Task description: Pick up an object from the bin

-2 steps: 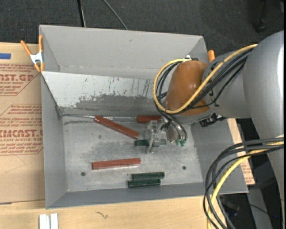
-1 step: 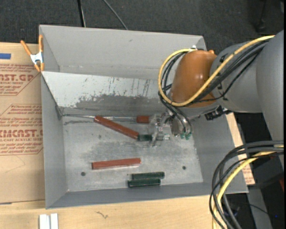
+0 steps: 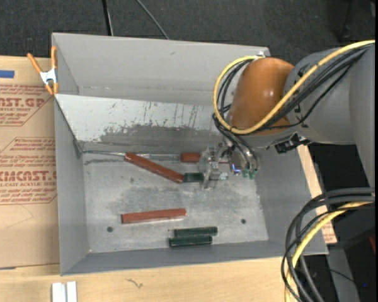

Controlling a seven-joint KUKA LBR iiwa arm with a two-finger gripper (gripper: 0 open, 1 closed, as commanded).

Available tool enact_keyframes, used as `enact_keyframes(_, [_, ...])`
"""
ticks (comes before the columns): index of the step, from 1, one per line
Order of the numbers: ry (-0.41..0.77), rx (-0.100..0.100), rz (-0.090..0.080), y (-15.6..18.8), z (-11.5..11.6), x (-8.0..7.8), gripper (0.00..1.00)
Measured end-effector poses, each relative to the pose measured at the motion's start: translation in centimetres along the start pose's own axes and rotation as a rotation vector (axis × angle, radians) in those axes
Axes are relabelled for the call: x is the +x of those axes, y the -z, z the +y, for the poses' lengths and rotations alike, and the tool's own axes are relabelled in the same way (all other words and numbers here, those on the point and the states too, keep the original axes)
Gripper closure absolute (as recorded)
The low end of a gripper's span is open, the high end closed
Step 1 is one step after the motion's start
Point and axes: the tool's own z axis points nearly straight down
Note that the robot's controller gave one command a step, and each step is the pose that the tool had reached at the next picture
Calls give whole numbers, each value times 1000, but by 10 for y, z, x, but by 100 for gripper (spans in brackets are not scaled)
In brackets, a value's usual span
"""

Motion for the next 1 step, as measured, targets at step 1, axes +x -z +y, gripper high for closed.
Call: enact_keyframes(1, [0,0,-4,56,0,-2,100])
